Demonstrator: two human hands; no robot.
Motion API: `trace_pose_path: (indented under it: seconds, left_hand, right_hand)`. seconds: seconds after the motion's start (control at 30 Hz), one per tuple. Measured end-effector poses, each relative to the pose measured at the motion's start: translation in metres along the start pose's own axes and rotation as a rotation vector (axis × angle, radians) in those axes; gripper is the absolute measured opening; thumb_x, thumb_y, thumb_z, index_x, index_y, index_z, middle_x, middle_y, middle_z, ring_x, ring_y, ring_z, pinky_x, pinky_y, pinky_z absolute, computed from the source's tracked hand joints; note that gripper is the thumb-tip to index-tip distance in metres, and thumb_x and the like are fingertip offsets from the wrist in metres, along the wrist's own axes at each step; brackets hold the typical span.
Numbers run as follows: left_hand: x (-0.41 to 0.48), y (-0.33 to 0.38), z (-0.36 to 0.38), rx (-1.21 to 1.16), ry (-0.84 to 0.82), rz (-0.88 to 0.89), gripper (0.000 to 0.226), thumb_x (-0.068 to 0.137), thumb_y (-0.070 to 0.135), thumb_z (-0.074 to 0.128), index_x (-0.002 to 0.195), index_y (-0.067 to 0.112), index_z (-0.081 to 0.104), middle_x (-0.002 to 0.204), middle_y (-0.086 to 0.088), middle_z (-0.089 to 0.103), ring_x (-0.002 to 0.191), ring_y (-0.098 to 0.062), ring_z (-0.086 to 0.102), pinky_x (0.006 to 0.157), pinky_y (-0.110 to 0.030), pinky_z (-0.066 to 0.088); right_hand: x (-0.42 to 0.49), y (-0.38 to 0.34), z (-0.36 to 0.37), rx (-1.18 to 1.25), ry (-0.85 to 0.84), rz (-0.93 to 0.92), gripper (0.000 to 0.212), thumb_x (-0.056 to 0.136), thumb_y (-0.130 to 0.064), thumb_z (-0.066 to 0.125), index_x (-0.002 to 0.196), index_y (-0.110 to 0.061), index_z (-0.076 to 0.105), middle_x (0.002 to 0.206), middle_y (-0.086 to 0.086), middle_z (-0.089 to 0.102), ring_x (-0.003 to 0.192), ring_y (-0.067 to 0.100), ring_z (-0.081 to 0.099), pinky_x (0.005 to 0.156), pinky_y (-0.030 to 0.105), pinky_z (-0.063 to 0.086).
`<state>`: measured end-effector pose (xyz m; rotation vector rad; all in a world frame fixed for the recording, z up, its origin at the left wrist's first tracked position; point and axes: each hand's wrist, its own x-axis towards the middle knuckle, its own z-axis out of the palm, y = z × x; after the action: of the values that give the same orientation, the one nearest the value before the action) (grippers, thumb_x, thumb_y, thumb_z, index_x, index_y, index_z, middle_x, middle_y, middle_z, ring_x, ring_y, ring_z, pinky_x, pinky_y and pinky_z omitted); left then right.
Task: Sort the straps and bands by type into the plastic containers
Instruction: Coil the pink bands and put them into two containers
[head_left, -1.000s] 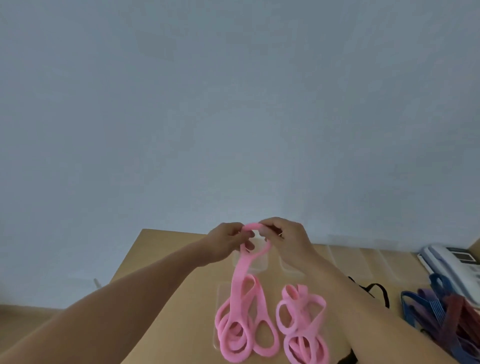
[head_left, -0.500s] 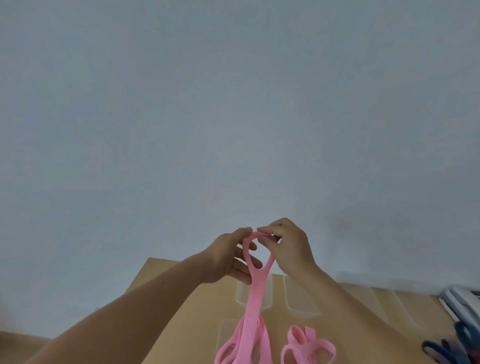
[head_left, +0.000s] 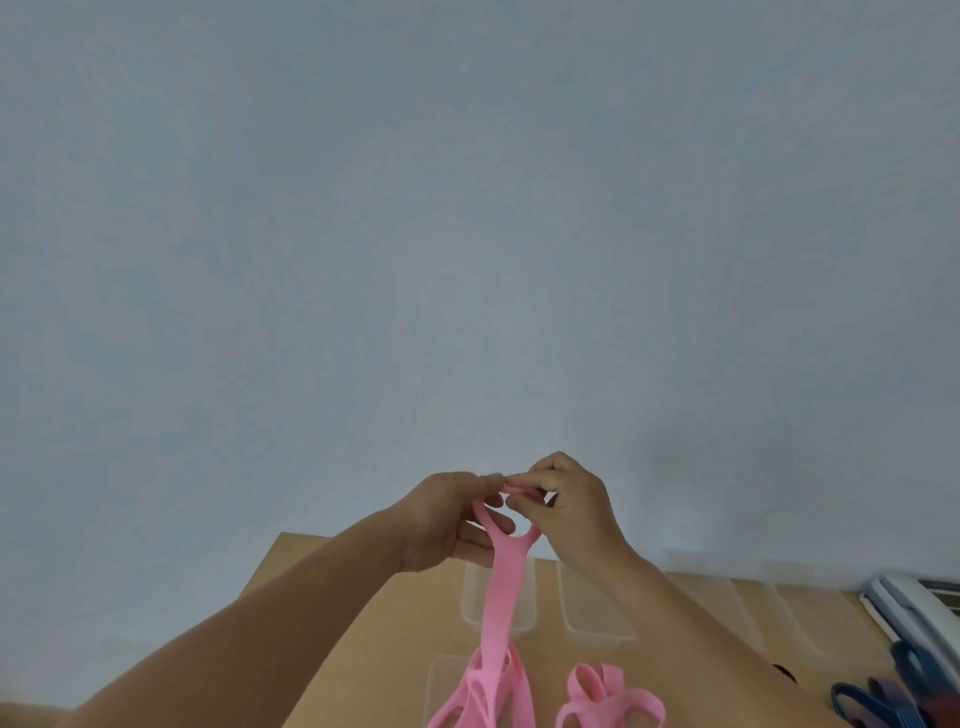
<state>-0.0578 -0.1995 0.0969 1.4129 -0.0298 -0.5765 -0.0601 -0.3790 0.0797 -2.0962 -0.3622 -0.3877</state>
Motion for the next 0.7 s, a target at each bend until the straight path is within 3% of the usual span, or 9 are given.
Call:
trace_pose_path:
  seconds: [0.07, 0.13, 0.2, 0.27, 0.33, 0.5, 0.7]
  left_hand:
    - [-0.001, -0.001, -0.002, 0.005, -0.023, 0.019, 0.02, 0.097, 0.02, 0.059, 0.102, 0.001, 0.057, 0.085, -0.018, 0.068, 0.072, -0.034, 0.069, 0.066, -0.041, 0.058]
    - [0.0, -0.002, -0.005, 0.006, -0.037, 0.035, 0.015, 0.098, 0.015, 0.058, 0.104, 0.002, 0.055, 0.088, -0.018, 0.069, 0.075, -0.035, 0.069, 0.07, -0.043, 0.058]
    - [0.0, -0.002, -0.005, 0.013, -0.048, 0.053, 0.014, 0.097, 0.014, 0.06, 0.104, 0.003, 0.055, 0.091, -0.018, 0.069, 0.079, -0.035, 0.069, 0.075, -0.044, 0.058]
    - [0.0, -0.003, -0.005, 0.031, -0.048, 0.075, 0.02, 0.093, 0.015, 0.066, 0.106, 0.004, 0.056, 0.092, -0.017, 0.069, 0.082, -0.035, 0.069, 0.077, -0.043, 0.058]
    - [0.0, -0.004, -0.004, 0.046, -0.033, 0.088, 0.021, 0.092, 0.012, 0.067, 0.107, 0.003, 0.056, 0.091, -0.017, 0.069, 0.082, -0.034, 0.069, 0.076, -0.041, 0.058]
    - [0.003, -0.013, -0.001, 0.084, 0.024, 0.098, 0.011, 0.095, 0.0, 0.058, 0.105, 0.003, 0.055, 0.092, -0.021, 0.069, 0.08, -0.033, 0.07, 0.074, -0.041, 0.06]
    - [-0.001, -0.007, 0.0, 0.069, -0.041, -0.016, 0.014, 0.094, 0.006, 0.055, 0.105, -0.003, 0.056, 0.102, -0.025, 0.069, 0.089, -0.033, 0.07, 0.085, -0.044, 0.058]
  right_hand:
    - [-0.002, 0.003, -0.002, 0.055, -0.033, 0.053, 0.015, 0.082, -0.015, 0.077, 0.091, -0.027, 0.076, 0.087, -0.007, 0.063, 0.078, 0.002, 0.062, 0.068, 0.014, 0.046]
    - [-0.001, 0.004, -0.006, 0.149, -0.061, 0.177, 0.004, 0.086, -0.026, 0.073, 0.09, -0.026, 0.074, 0.083, -0.002, 0.069, 0.071, 0.008, 0.063, 0.07, 0.026, 0.052]
    - [0.0, 0.004, -0.011, 0.218, -0.101, 0.314, 0.024, 0.092, -0.038, 0.063, 0.088, -0.017, 0.075, 0.081, 0.007, 0.07, 0.064, 0.018, 0.063, 0.067, 0.037, 0.054]
    - [-0.001, 0.001, -0.014, 0.262, -0.179, 0.406, 0.036, 0.095, -0.041, 0.058, 0.09, -0.009, 0.074, 0.083, 0.013, 0.071, 0.061, 0.023, 0.065, 0.058, 0.035, 0.052]
    - [-0.003, -0.002, -0.016, 0.304, -0.233, 0.441, 0.033, 0.096, -0.035, 0.06, 0.093, -0.005, 0.071, 0.079, 0.015, 0.07, 0.06, 0.024, 0.065, 0.055, 0.033, 0.05]
    - [-0.003, -0.006, -0.017, 0.315, -0.229, 0.37, 0.014, 0.085, -0.014, 0.073, 0.092, -0.003, 0.068, 0.074, 0.012, 0.069, 0.061, 0.021, 0.065, 0.054, 0.03, 0.05]
    - [-0.004, -0.002, -0.013, 0.193, -0.165, 0.213, 0.005, 0.086, -0.01, 0.072, 0.088, -0.012, 0.068, 0.073, 0.008, 0.068, 0.056, 0.017, 0.064, 0.061, 0.03, 0.055]
